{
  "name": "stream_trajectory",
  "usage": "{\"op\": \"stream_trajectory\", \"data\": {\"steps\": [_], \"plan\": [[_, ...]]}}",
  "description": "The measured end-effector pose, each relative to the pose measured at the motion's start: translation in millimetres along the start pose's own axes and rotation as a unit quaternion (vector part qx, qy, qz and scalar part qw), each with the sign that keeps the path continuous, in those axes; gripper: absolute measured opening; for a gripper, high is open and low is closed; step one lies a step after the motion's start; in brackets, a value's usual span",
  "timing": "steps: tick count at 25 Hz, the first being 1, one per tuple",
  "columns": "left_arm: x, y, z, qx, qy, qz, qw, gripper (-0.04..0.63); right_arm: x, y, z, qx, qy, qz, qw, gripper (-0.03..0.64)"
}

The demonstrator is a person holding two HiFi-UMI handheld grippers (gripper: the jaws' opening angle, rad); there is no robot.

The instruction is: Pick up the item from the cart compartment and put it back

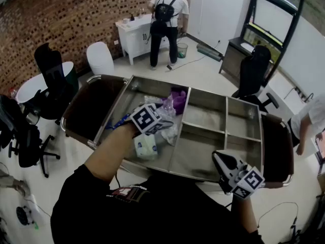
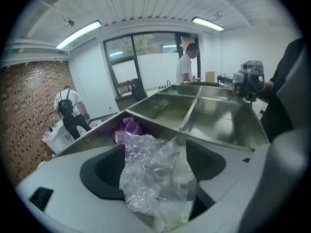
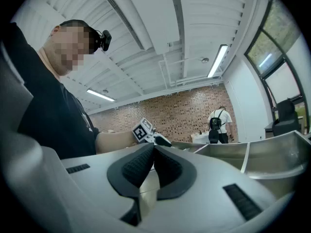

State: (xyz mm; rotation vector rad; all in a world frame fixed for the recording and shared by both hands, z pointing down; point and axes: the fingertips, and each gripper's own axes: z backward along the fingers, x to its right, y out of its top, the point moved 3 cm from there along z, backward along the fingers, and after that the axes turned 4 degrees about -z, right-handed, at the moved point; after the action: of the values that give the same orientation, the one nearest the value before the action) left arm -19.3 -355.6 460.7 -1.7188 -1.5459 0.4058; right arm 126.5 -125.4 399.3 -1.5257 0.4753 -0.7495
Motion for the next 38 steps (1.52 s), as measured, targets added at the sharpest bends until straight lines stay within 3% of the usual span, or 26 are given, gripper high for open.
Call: {"op": "stream_trajectory", "data": {"steps": [3, 6, 7, 9, 12, 15, 17, 19, 21, 23, 25, 28, 30, 34, 38], "plan": [[-1, -24, -34, -0.078, -0.014, 0.024, 0.9965, 0.393, -1, -2, 8, -0.002, 0.000, -0.006, 1.000, -0.012], [-9, -56, -46, -0.171, 0.002, 0.037, 0.9846, 0.388, 1, -1, 15, 0.003, -0.009, -0.003, 1.000, -0.012], [-12, -65, -45, -0.195, 0.010, 0.033, 0.9802, 0.365, 1, -2, 18, 0.003, -0.011, -0.005, 1.000, -0.012], [-10, -65, -47, -0.193, 0.006, 0.023, 0.9810, 0.203, 0, -3, 23, 0.000, -0.014, -0.009, 1.000, -0.012], [-7, -49, -44, -0.142, 0.001, 0.026, 0.9896, 0.001, 0, 0, 27, 0.007, -0.017, -0.011, 1.000, -0.012], [-21, -19, -17, -0.062, 0.036, 0.039, 0.9967, -0.006, 1, 1, 29, 0.006, -0.021, -0.005, 1.000, -0.012], [-30, 5, 17, 0.013, 0.063, 0.052, 0.9965, -0.006, 0, 2, 29, 0.004, -0.020, -0.004, 1.000, -0.012], [-18, 32, 55, 0.118, 0.039, 0.072, 0.9896, -0.006, -1, 2, 27, 0.003, -0.015, -0.006, 1.000, -0.012], [14, 55, 91, 0.218, -0.019, 0.082, 0.9724, -0.006, -4, 5, 22, 0.010, -0.006, -0.007, 1.000, -0.012], [48, 63, 112, 0.274, -0.054, 0.076, 0.9572, -0.006, -8, 9, 15, 0.013, 0.004, -0.008, 1.000, -0.012], [75, 60, 120, 0.303, -0.064, 0.075, 0.9479, -0.006, -6, 5, 12, 0.002, 0.003, -0.005, 1.000, -0.012], [99, 50, 122, 0.344, -0.086, 0.108, 0.9289, -0.006, -10, 6, 4, -0.004, 0.014, -0.010, 1.000, -0.012], [107, 39, 120, 0.356, -0.090, 0.128, 0.9213, -0.008, -16, 12, -3, 0.004, 0.027, -0.019, 0.999, -0.012], [111, 27, 119, 0.365, -0.080, 0.137, 0.9175, -0.008, -20, 14, -10, 0.000, 0.034, -0.018, 0.999, -0.012], [114, 30, 121, 0.359, -0.076, 0.115, 0.9233, -0.009, -11, 2, -6, -0.025, 0.022, -0.008, 0.999, -0.012]]}}
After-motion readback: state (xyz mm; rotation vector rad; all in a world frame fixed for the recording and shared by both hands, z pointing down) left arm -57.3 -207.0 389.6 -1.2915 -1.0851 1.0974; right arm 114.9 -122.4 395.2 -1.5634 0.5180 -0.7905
